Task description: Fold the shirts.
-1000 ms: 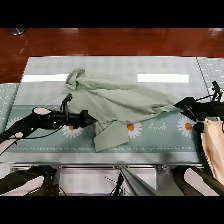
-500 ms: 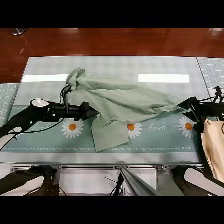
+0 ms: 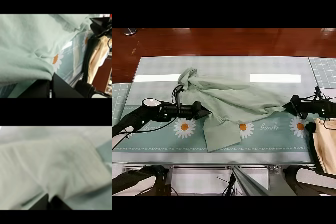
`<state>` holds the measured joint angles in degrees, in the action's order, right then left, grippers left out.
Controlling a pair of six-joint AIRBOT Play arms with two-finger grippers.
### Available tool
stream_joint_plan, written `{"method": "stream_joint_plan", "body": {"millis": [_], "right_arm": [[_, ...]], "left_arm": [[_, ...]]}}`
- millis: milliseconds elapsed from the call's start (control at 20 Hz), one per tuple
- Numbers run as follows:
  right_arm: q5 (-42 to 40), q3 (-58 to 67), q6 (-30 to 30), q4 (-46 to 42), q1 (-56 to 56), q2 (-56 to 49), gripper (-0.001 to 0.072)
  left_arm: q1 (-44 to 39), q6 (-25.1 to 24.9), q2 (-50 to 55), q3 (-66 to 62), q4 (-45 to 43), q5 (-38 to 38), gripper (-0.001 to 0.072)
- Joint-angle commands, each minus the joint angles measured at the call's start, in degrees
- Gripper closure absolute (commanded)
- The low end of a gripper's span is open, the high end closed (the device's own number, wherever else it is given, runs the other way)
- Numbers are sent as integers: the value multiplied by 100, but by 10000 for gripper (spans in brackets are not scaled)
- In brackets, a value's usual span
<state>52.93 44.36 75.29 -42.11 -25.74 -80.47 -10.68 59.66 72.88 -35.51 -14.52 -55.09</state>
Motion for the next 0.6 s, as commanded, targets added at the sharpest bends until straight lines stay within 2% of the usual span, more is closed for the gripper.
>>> {"method": "stream_joint_plan", "body": {"millis": [0,100,250,450,550], "right_arm": [[160,173,-610,476,120,-55,688],[807,824,-706,470,149,-26,689],[1290,2529,-507,367,278,332,690],[1504,5705,-13,234,557,767,690],[1635,6896,179,76,573,1069,690]], "left_arm": [[72,-4,-4,-46,0,-9,685],[372,-7,-46,-382,2,-321,685],[1051,28,-350,-1788,46,-894,685],[1622,533,-741,-4734,42,-911,686],[1784,721,-868,-6227,-66,-911,686]]}}
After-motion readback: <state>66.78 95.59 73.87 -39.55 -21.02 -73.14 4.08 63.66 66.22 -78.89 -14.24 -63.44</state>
